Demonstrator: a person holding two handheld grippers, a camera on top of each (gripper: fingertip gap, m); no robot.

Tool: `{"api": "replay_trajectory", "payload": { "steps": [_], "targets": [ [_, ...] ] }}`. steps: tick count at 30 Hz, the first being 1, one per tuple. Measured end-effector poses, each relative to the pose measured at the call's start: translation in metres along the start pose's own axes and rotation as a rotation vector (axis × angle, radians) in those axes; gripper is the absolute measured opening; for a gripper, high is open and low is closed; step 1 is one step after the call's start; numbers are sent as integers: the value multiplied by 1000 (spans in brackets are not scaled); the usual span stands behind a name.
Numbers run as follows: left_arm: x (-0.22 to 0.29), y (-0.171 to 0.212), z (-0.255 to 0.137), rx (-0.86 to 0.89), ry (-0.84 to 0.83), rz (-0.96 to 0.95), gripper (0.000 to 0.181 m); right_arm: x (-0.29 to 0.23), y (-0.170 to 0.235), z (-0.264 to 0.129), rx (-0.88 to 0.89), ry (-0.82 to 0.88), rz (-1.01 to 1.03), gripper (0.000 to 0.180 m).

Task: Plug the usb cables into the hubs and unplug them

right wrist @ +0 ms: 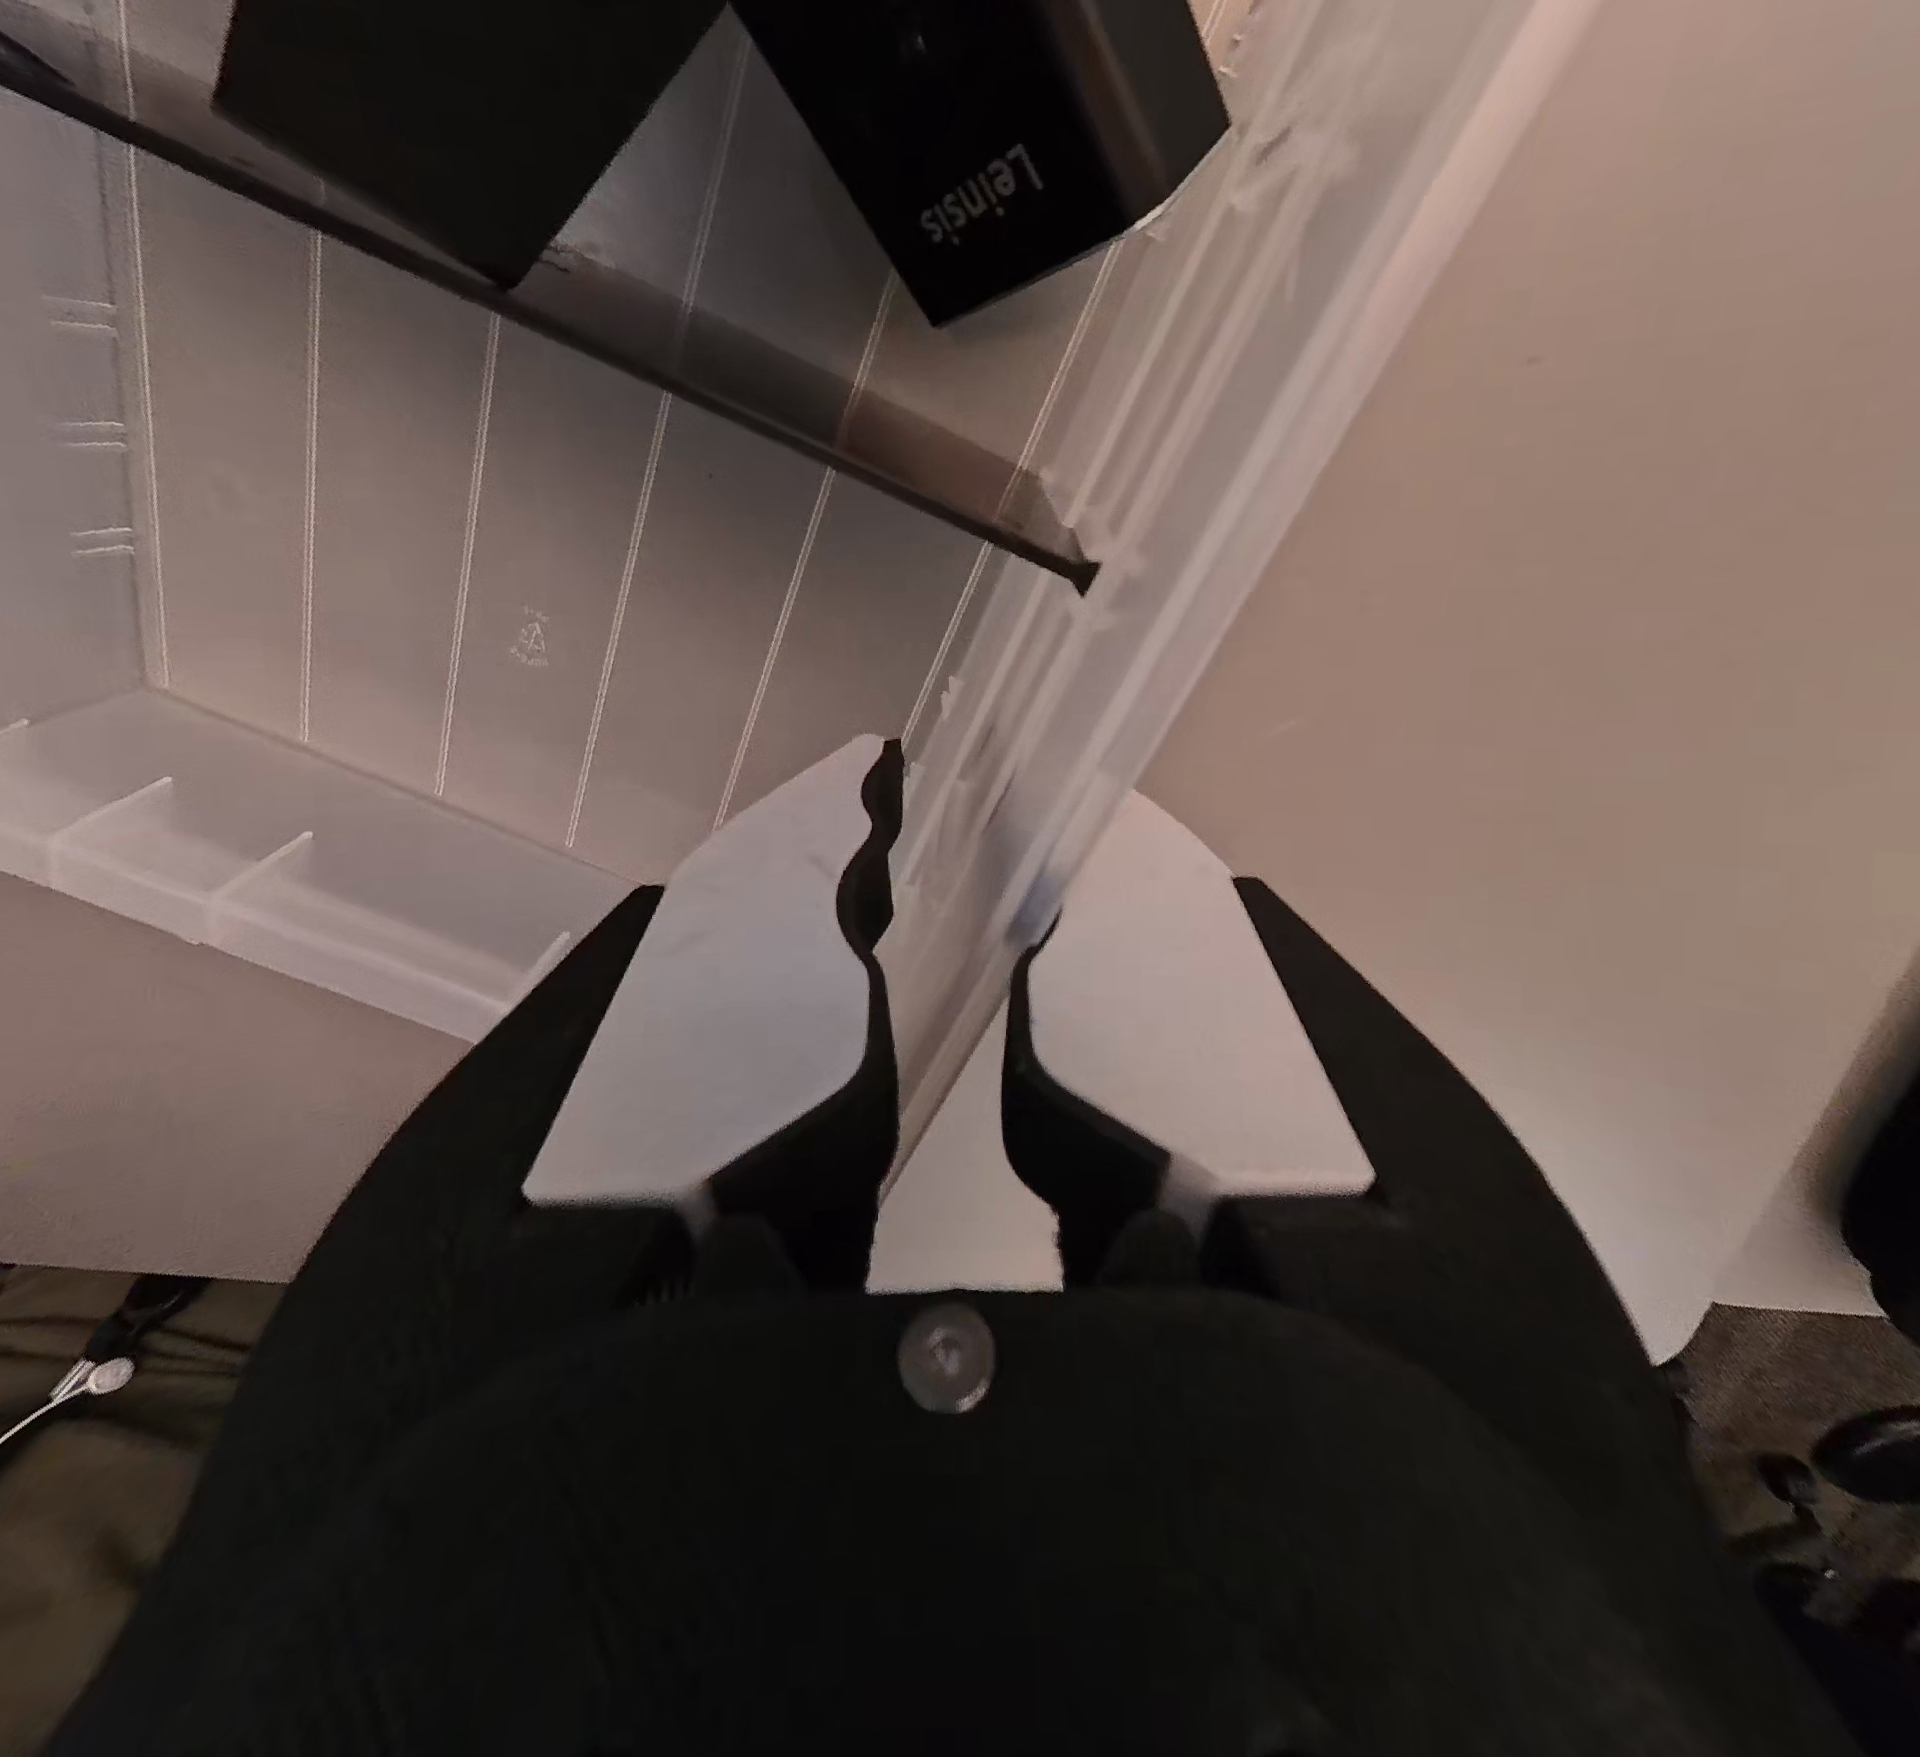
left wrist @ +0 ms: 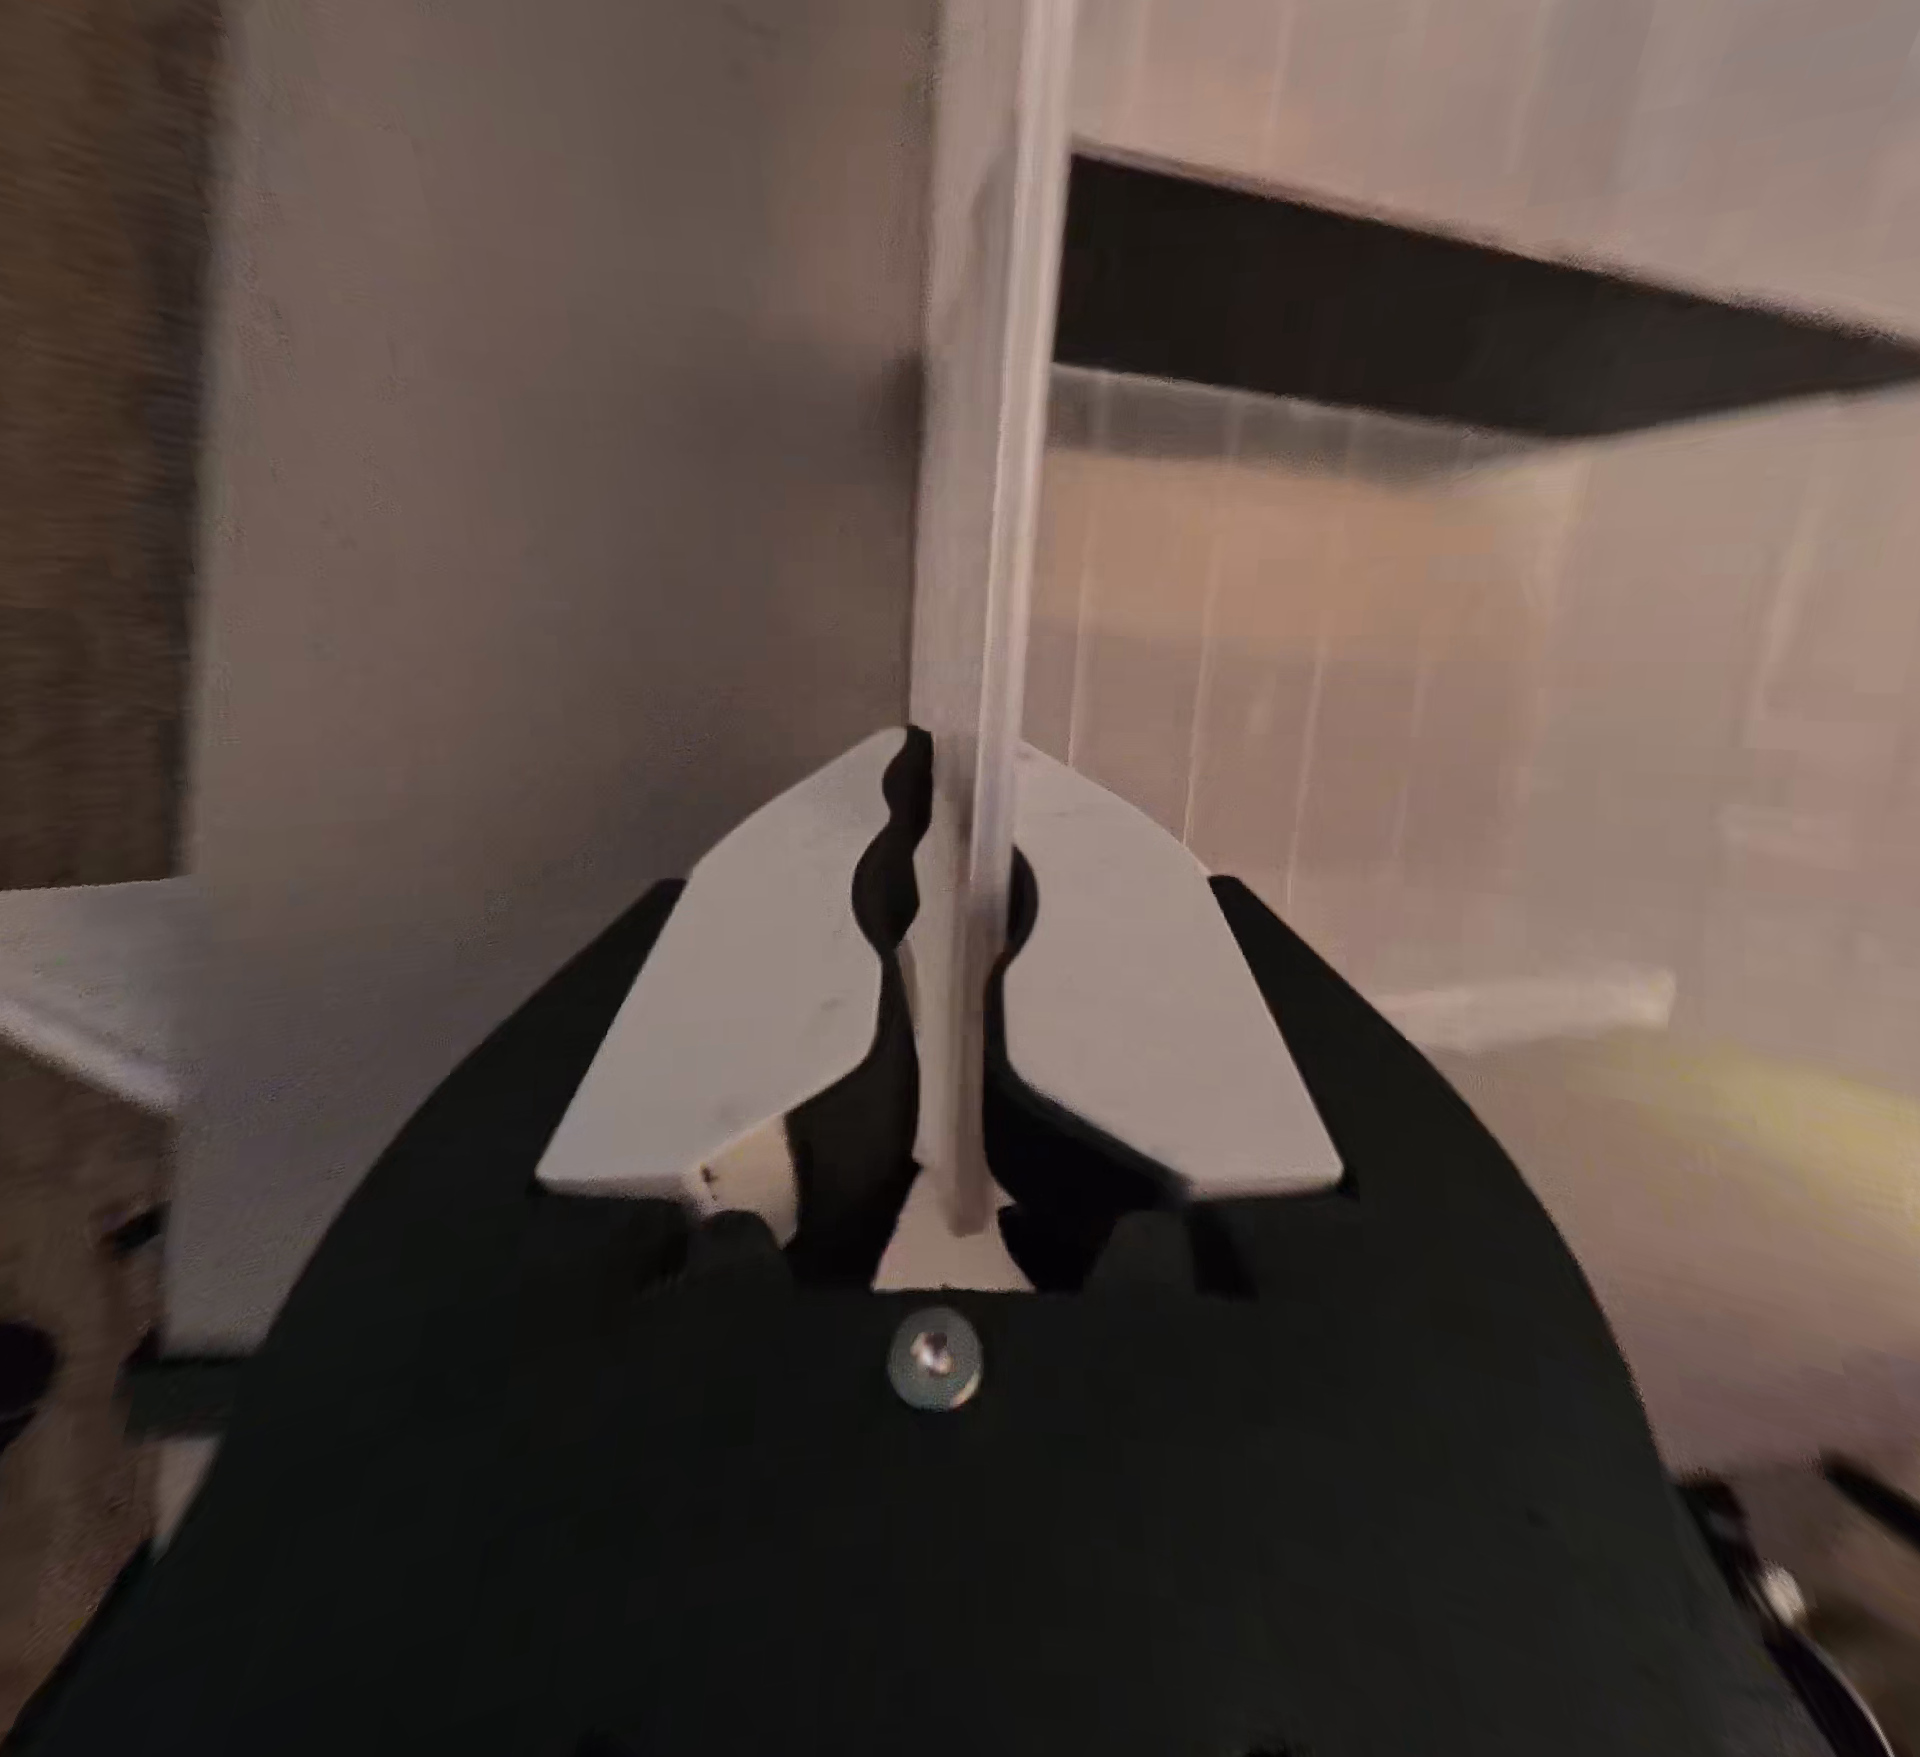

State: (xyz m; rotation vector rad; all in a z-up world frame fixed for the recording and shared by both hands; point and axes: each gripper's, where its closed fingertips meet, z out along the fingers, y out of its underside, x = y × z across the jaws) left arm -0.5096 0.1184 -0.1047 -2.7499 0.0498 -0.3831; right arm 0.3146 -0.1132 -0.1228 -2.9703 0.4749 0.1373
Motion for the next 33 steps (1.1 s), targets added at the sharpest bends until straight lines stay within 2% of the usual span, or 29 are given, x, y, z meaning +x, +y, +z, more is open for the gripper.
{"api": "replay_trajectory", "payload": {
  "steps": [1,9,15,21,25,30,33],
  "targets": [
    [11,4,3,-33,31,34,9,-1,0,0,-4,0,-2,19],
    [61,17,21,-265,-119,340,16,-14,0,1,-38,1,-53,16],
    [114,30,31,-376,-68,483,18,-37,-2,4,-94,34,-147,16],
    [161,46,39,-469,-124,650,18,-72,-4,7,-161,59,-274,19],
    [197,64,42,-529,-135,770,26,-102,-7,10,-190,58,-325,20],
    [223,81,42,-579,-130,819,30,-134,-18,15,-174,65,-433,25],
    [229,93,38,-621,-105,882,42,-146,-21,15,-167,52,-498,32]
  ]
}}
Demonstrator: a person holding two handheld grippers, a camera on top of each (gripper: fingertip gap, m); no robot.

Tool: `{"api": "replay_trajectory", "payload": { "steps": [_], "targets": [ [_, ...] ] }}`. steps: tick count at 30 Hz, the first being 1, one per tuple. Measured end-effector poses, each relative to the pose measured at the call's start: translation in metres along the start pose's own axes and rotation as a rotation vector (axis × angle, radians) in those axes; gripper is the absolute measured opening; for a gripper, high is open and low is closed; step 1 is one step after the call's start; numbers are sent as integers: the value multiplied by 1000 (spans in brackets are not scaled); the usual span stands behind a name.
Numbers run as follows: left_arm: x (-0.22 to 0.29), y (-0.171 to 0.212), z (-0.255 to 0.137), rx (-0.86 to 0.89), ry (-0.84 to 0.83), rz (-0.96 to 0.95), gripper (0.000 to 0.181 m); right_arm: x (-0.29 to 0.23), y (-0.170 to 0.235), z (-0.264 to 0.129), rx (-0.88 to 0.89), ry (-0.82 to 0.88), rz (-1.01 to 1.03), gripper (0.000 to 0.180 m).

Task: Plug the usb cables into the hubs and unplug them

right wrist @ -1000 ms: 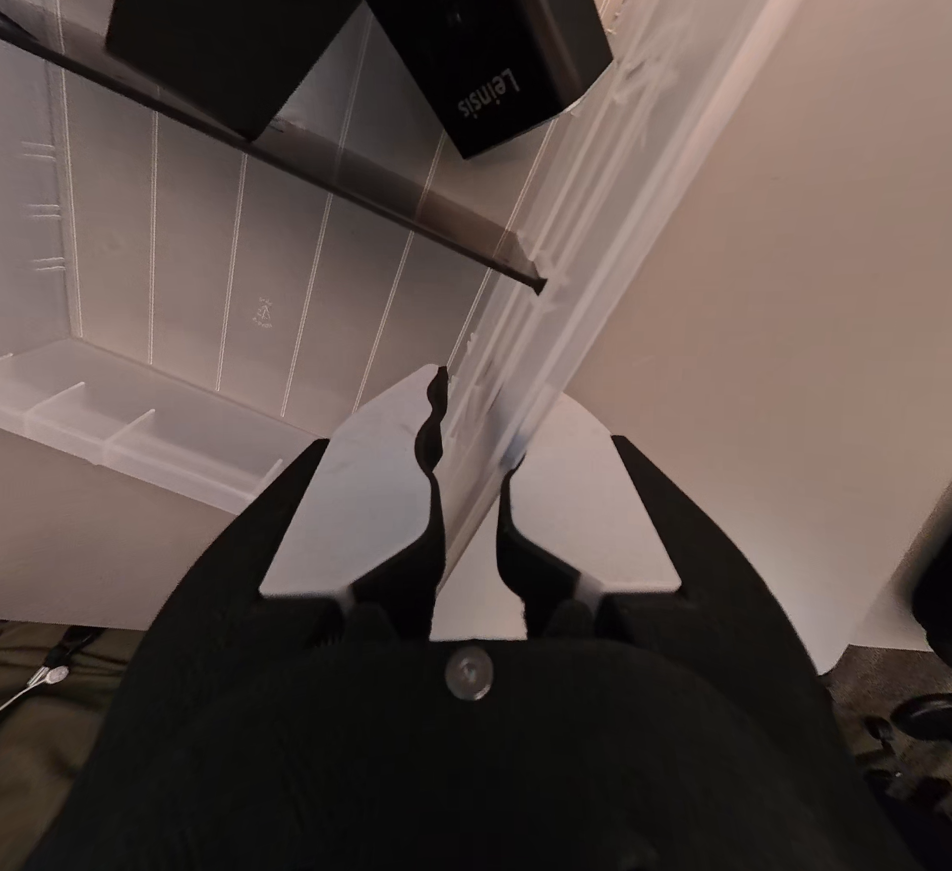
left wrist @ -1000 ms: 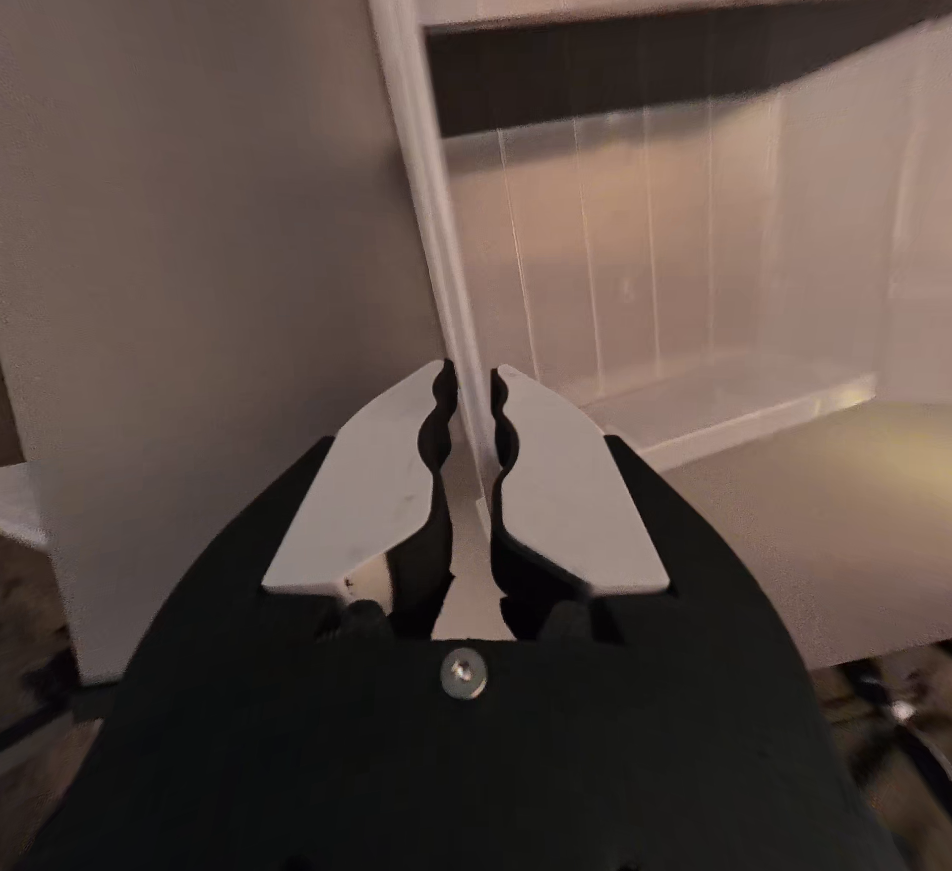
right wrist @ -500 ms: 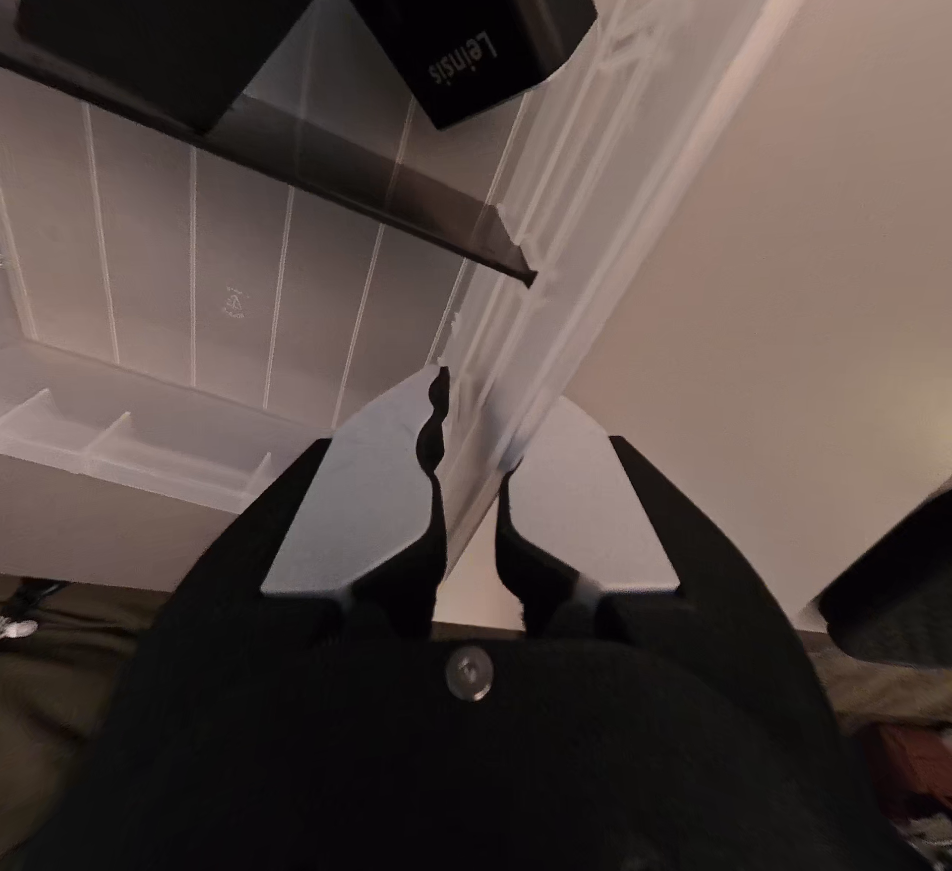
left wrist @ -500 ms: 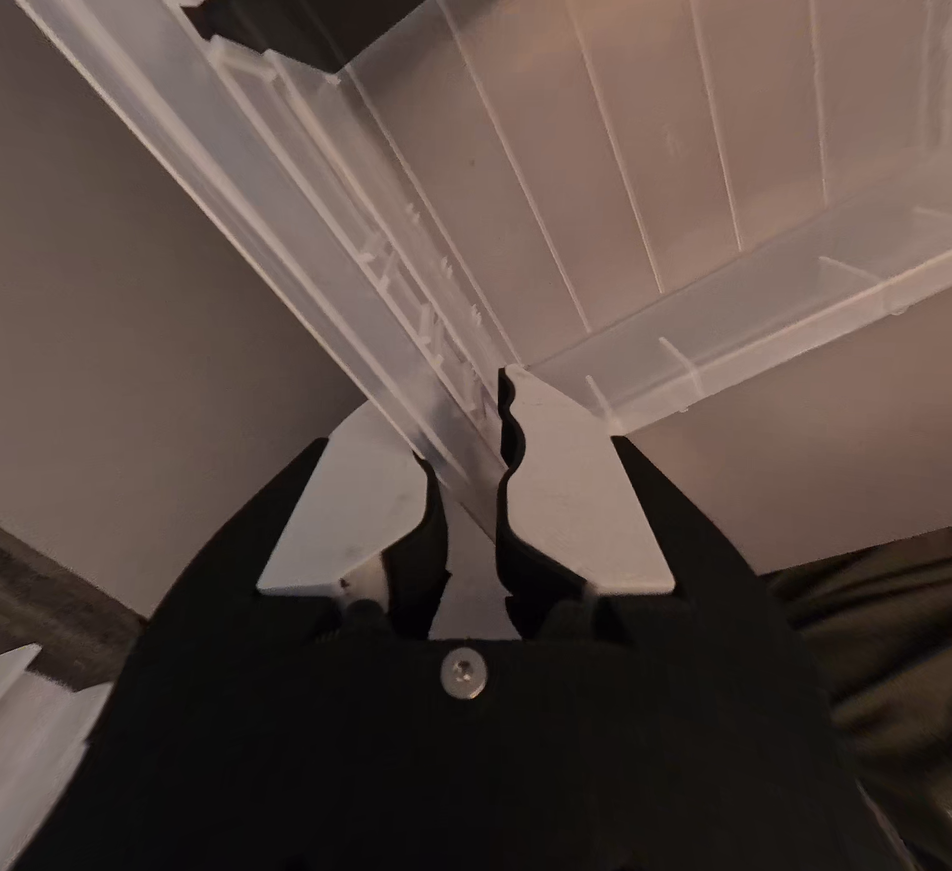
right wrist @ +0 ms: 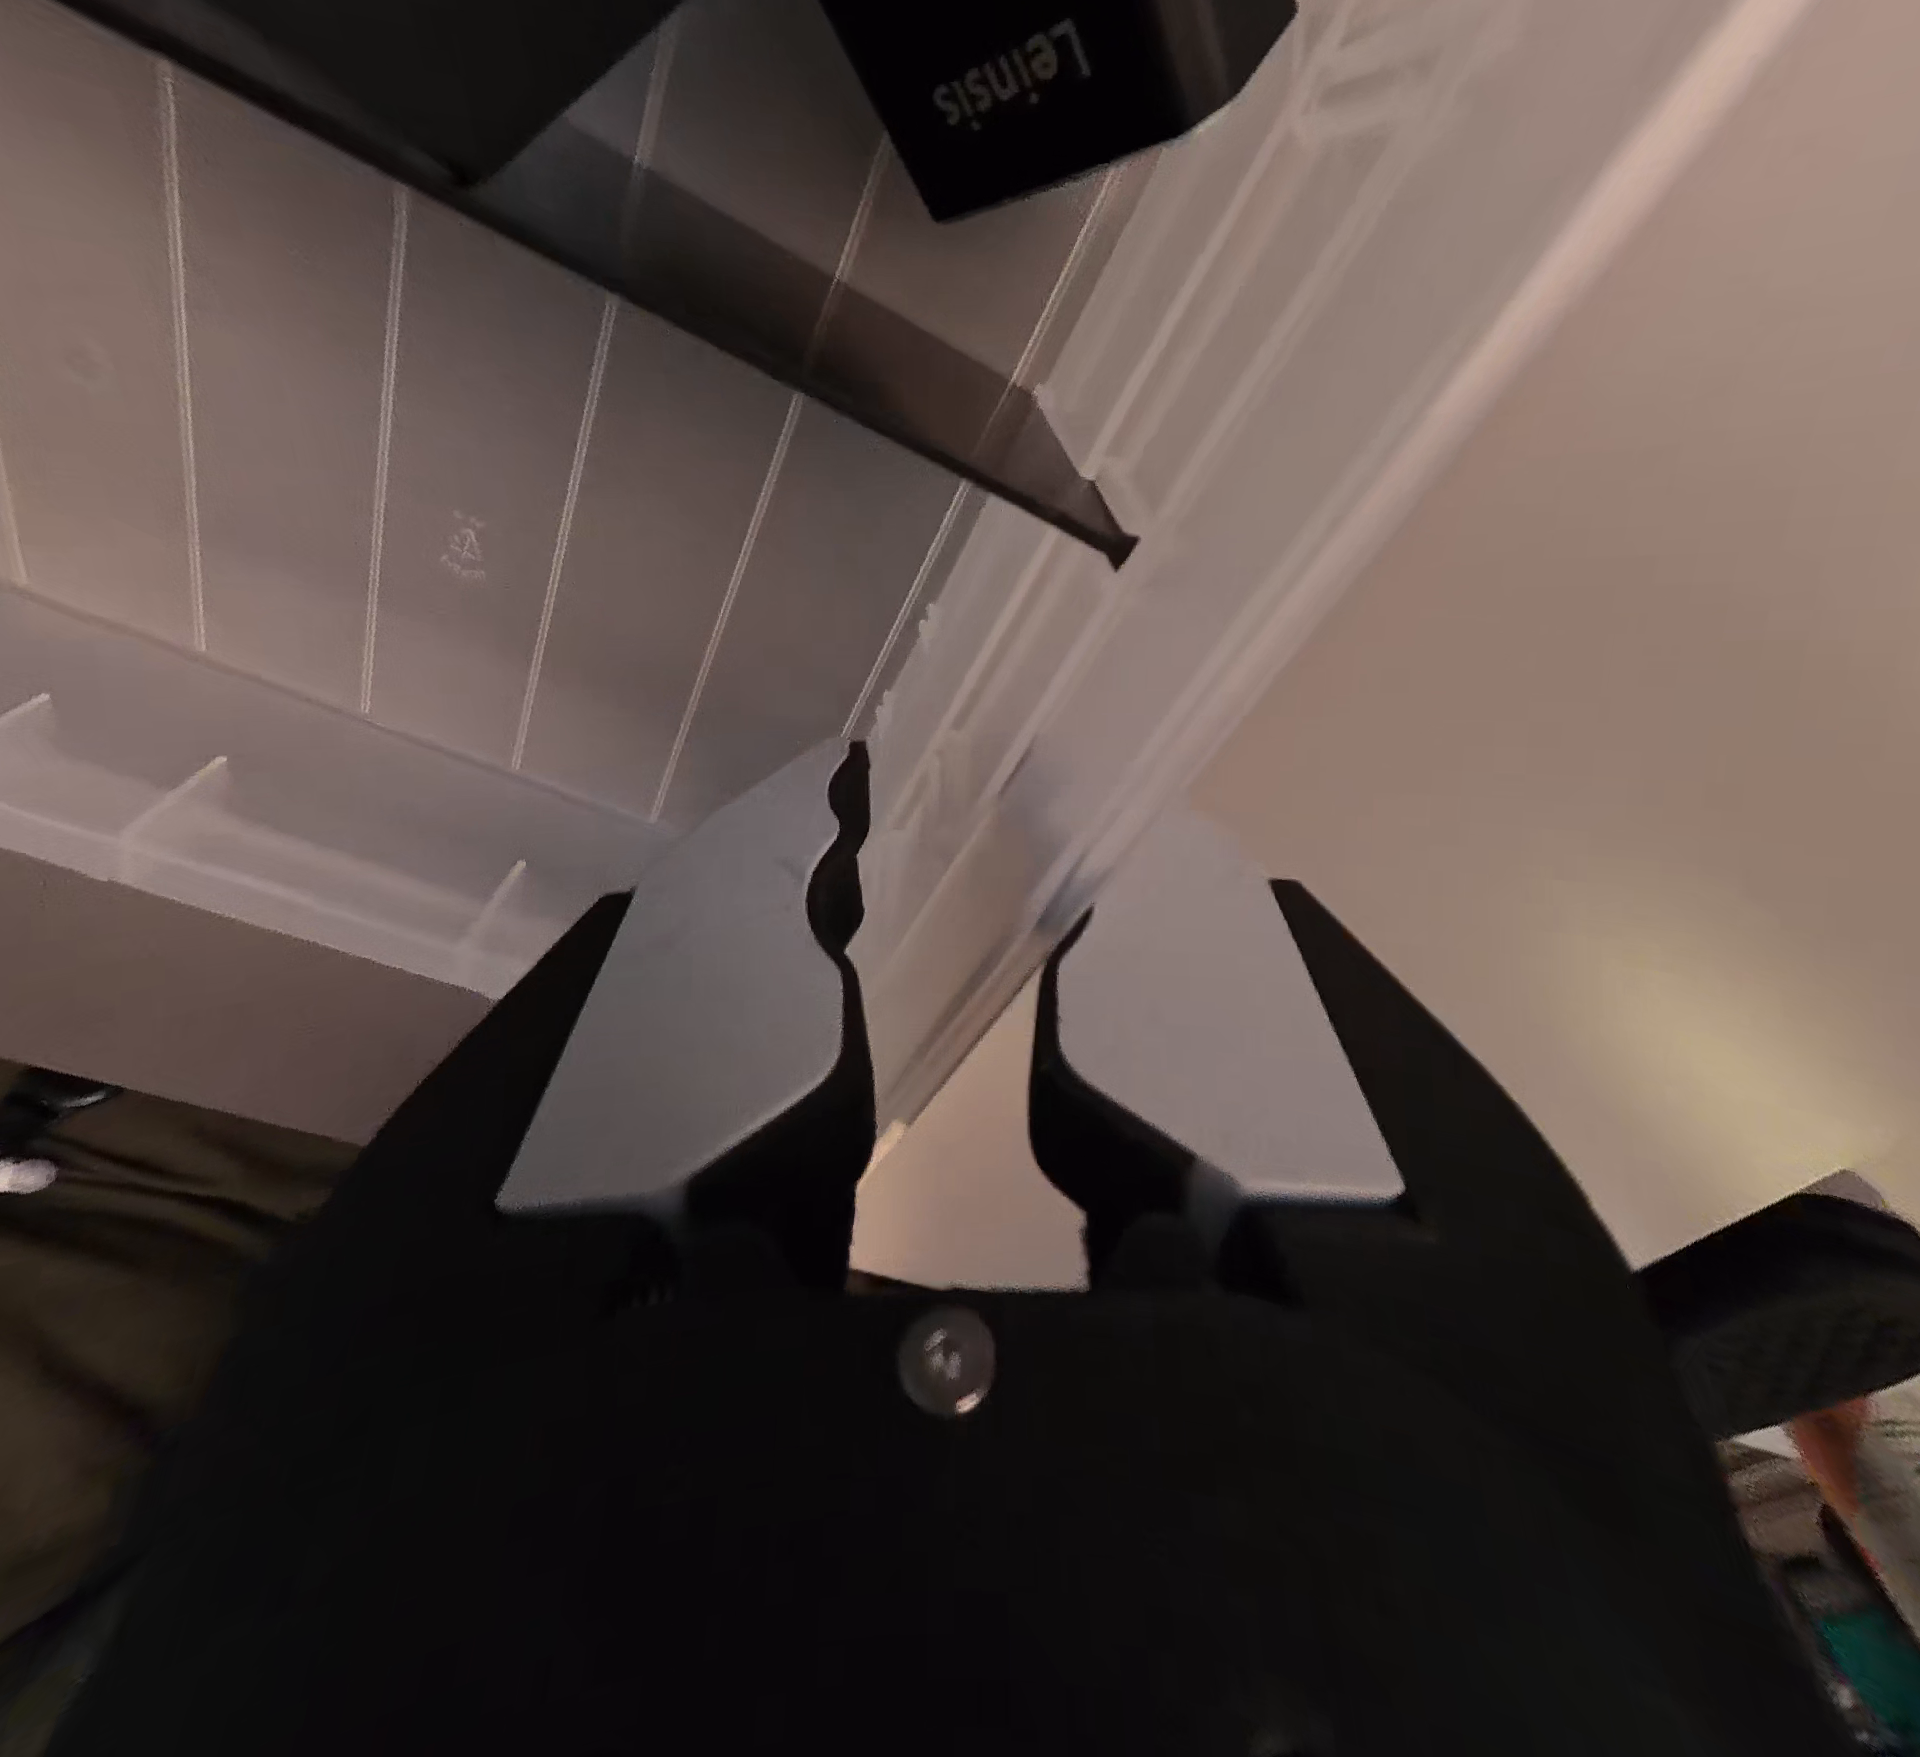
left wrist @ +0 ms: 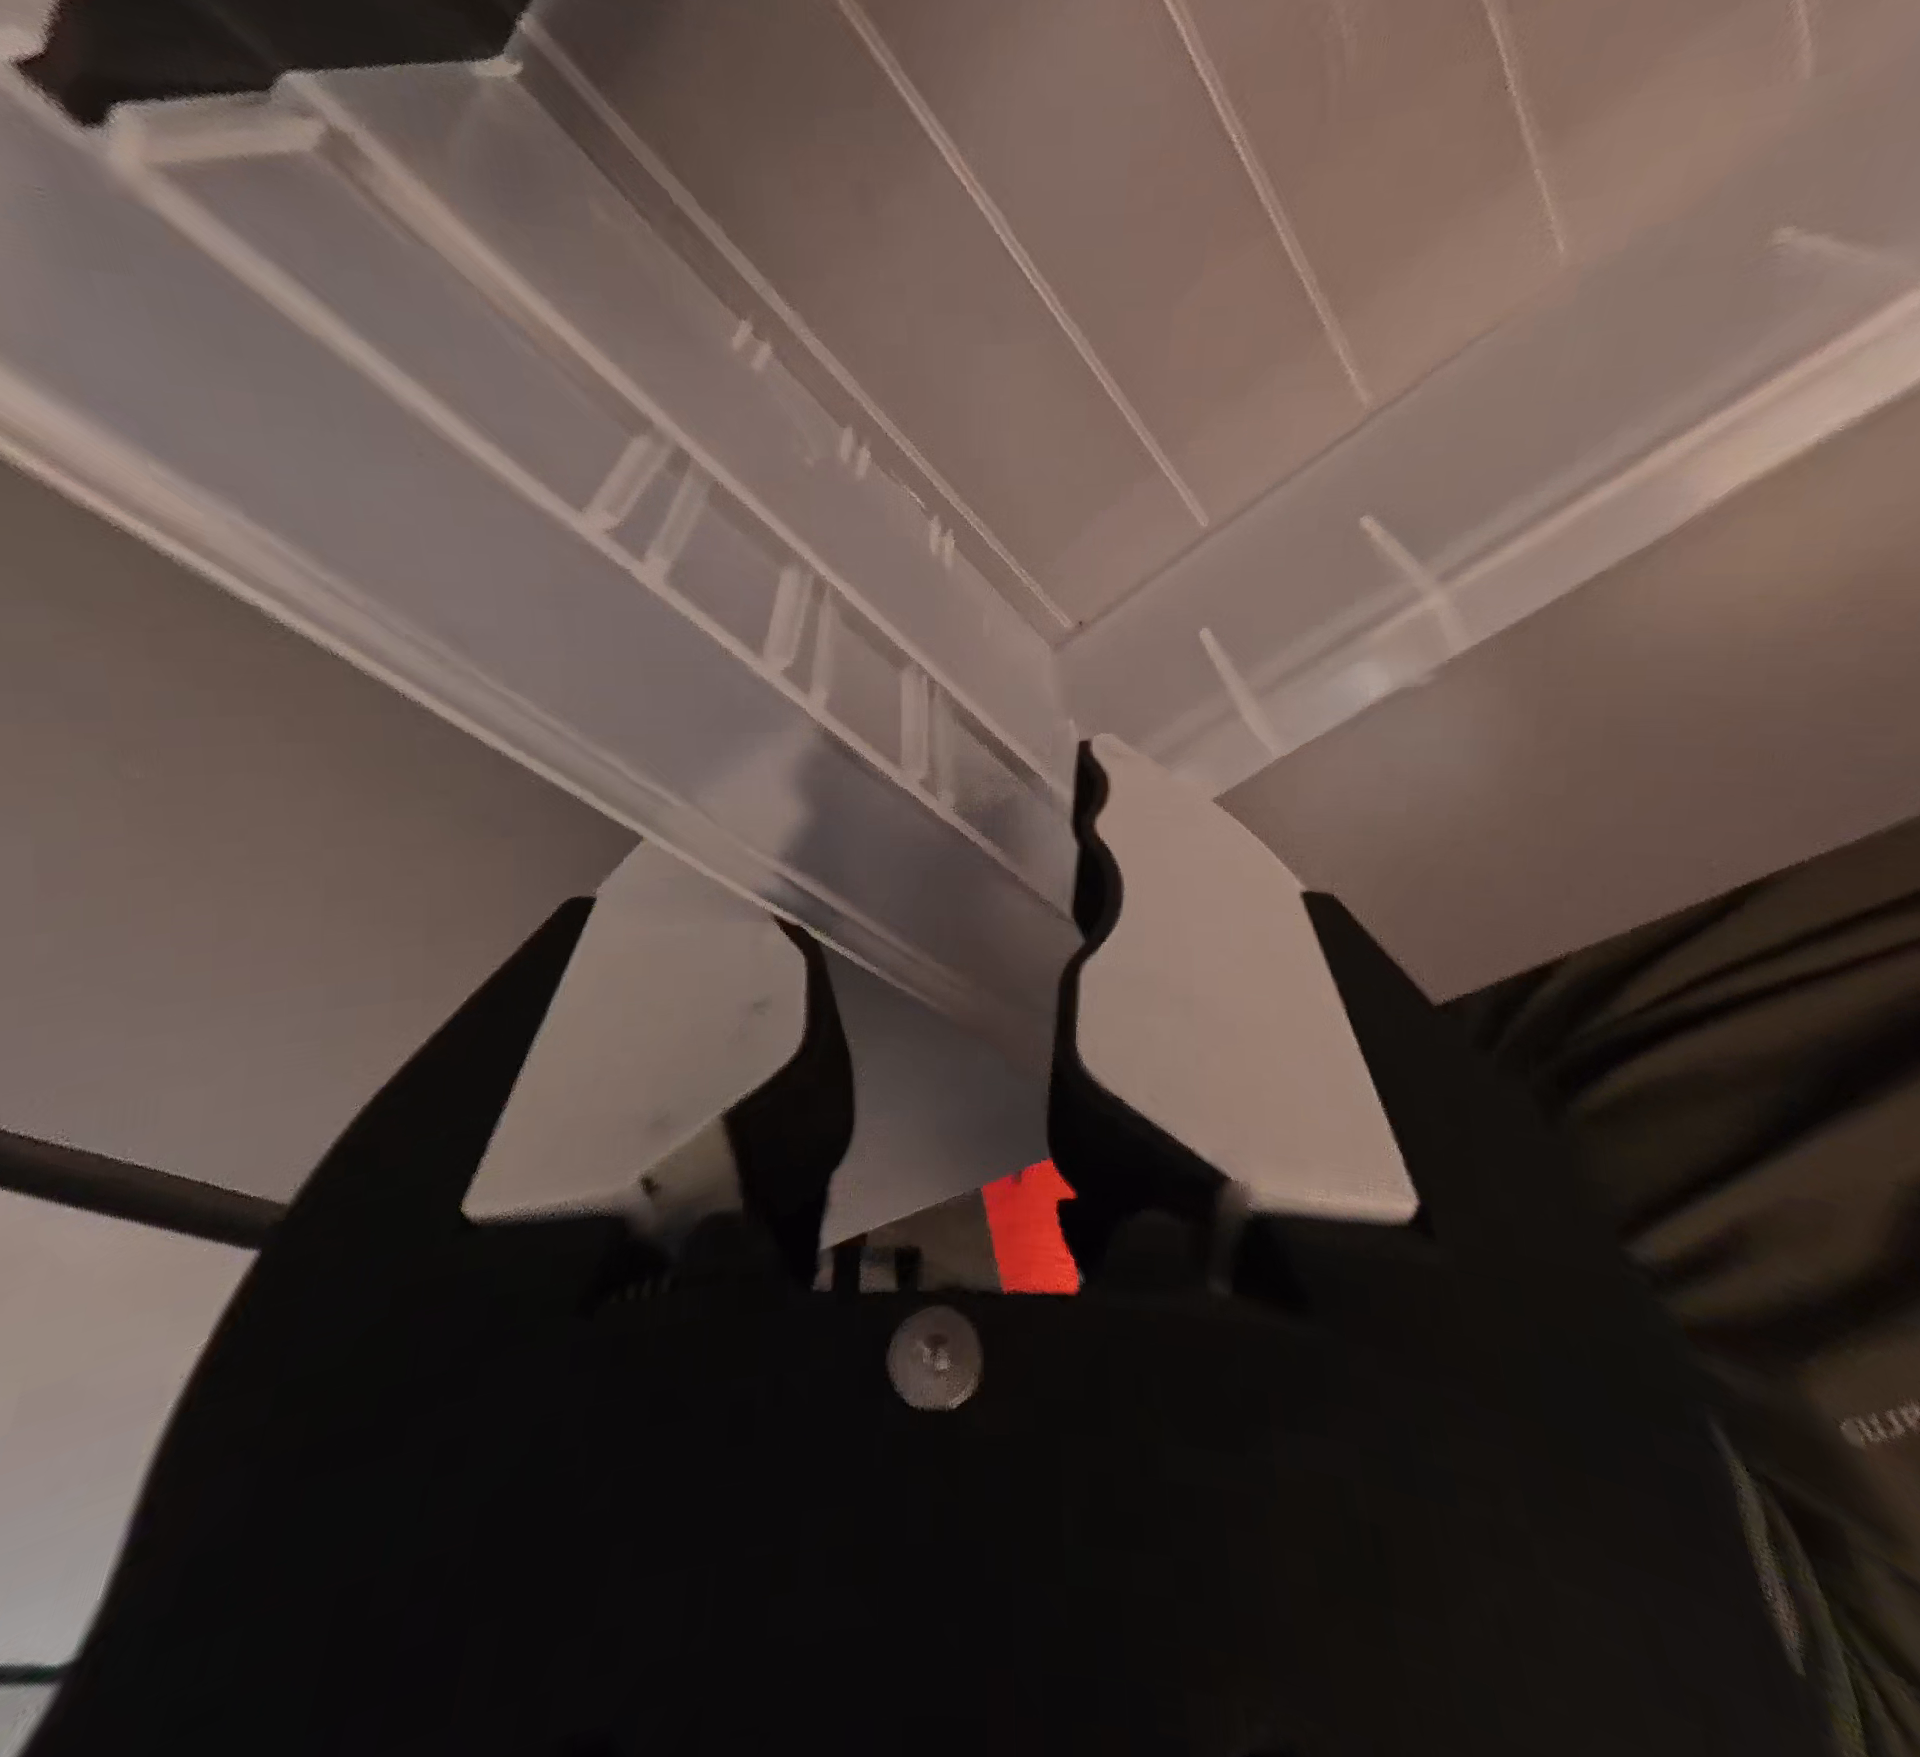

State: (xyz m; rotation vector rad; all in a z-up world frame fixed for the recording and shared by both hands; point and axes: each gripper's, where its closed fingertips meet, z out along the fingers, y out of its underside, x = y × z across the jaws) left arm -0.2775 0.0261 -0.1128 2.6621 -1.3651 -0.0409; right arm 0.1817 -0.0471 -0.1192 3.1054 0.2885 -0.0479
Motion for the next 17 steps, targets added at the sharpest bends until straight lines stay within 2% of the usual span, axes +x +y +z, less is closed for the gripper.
{"api": "replay_trajectory", "payload": {
  "steps": [3,6,8,10,11,13,14,16,17],
  "targets": [
    [12,4,-5,-2,38,33,43,2,-6,-18,82,60,-3,36],
    [13,9,-17,40,6,38,43,10,-5,-64,249,204,62,37],
    [12,11,-29,94,-24,37,43,-3,-12,-110,450,298,42,37],
    [10,12,-43,165,-65,36,43,-46,-33,-164,759,328,-78,37],
    [9,12,-51,203,-85,35,43,-81,-44,-188,928,280,-166,37],
    [8,13,-64,270,-125,29,42,-164,-55,-215,1202,81,-394,40],
    [7,13,-70,301,-149,28,42,-201,-59,-217,1249,-41,-477,42],
    [9,12,-81,357,-185,34,42,-244,-80,-199,1148,-198,-489,51],
    [11,11,-85,376,-196,45,42,-252,-97,-184,1077,-177,-486,51]
  ]
}}
